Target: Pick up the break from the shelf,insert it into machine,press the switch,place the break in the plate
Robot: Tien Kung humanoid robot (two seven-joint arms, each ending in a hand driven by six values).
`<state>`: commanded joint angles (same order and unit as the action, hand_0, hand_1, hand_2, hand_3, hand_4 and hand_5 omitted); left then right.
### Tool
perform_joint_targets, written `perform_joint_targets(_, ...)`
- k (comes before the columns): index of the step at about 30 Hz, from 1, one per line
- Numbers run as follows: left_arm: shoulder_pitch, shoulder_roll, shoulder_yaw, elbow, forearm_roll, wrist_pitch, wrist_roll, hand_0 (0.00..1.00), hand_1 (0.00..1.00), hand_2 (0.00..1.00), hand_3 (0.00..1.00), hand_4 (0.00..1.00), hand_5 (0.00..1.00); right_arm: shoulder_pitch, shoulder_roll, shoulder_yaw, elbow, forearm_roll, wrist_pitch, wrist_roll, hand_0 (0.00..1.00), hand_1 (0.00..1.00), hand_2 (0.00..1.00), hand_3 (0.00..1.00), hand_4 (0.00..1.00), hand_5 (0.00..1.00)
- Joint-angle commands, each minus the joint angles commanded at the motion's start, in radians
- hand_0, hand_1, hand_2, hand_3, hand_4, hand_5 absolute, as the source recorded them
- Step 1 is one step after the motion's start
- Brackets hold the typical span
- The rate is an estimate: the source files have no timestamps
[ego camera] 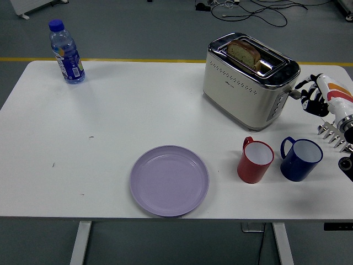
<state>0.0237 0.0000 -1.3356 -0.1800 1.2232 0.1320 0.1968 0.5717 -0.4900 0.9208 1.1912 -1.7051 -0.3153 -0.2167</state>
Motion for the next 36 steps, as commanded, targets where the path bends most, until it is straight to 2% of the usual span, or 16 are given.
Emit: perform_joint_targets(36,-0.002,0.000,0.005,0.000,0.002,-0.002,0.005,0.669,0.679,0.712,0.814,0.526,0.998,-0.001,0.071,0.000,-0.125,-0.002,-0.019,0.007,0.214,0.166,0.270,0.539,0.461,0.002)
